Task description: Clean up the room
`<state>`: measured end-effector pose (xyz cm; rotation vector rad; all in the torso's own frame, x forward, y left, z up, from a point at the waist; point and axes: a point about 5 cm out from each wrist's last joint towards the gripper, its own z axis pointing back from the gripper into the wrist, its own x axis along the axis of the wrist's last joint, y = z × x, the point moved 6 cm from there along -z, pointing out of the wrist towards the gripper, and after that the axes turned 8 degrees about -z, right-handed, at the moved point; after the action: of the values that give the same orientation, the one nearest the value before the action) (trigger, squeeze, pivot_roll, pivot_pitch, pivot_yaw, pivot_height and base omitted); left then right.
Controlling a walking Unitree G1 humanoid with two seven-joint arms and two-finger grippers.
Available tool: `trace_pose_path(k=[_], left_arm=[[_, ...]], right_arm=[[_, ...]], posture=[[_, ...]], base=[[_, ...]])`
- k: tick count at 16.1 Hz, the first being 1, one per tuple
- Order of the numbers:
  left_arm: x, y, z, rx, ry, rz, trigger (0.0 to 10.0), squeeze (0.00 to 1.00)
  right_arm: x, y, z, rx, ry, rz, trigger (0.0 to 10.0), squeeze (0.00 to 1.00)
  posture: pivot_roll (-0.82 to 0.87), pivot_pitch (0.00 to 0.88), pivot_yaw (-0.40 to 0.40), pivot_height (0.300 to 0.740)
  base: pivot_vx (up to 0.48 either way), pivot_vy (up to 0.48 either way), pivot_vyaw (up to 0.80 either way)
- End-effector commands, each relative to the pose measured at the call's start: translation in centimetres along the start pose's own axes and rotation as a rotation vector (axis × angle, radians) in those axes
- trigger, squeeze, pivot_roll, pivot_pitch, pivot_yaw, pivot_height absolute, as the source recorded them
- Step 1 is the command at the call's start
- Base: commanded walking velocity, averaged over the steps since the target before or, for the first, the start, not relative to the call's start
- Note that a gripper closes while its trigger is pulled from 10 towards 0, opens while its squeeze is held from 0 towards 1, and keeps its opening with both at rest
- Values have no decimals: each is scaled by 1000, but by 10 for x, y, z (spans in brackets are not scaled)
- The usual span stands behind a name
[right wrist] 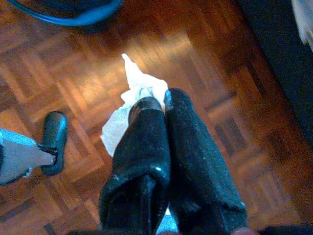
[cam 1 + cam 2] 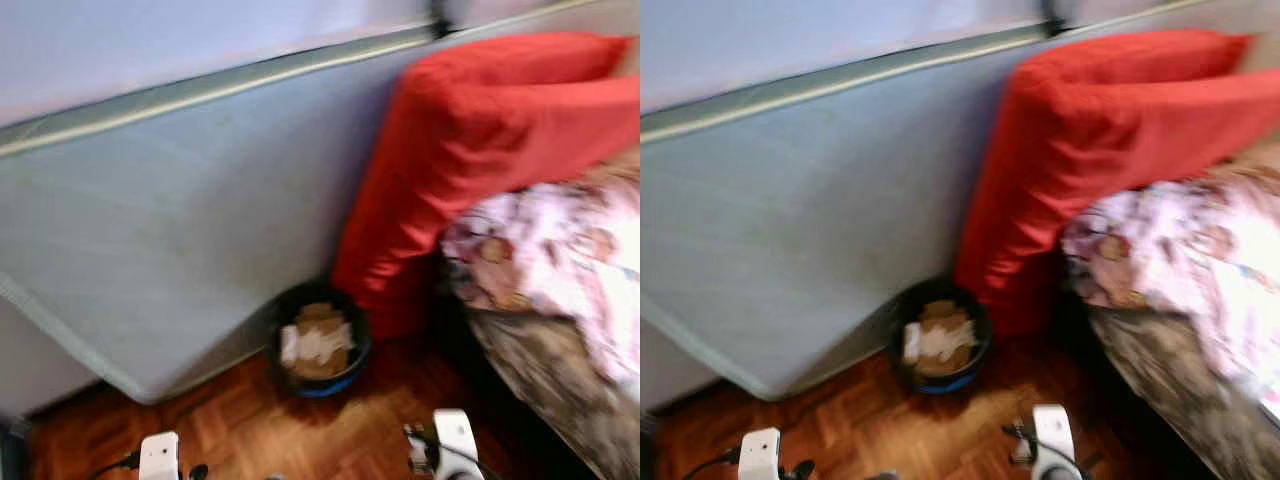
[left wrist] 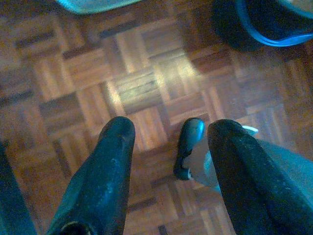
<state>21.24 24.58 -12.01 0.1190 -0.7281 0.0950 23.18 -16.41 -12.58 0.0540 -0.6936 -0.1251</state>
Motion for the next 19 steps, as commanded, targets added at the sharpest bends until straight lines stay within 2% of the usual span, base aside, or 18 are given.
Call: trace_pose_path(k=[1,7,19], left_arm=[[-7,-2,1,-4,23,4,10000,0],[-8,-1,1,0,30,4,10000,0],[-4,-3,1,-6,3,-5,10000,0]], right_arm=[[-5,-5,2,-11,12,-7,10000,0],[-6,-4,2,-9,13,-6,10000,0],[-6,-9,2,-29,15,-20,10000,0]], posture=[[97,95,-32,697],[98,99,-33,697],[97,101,-36,697]], base=[[0,0,800],[0,0,753],[0,0,0]])
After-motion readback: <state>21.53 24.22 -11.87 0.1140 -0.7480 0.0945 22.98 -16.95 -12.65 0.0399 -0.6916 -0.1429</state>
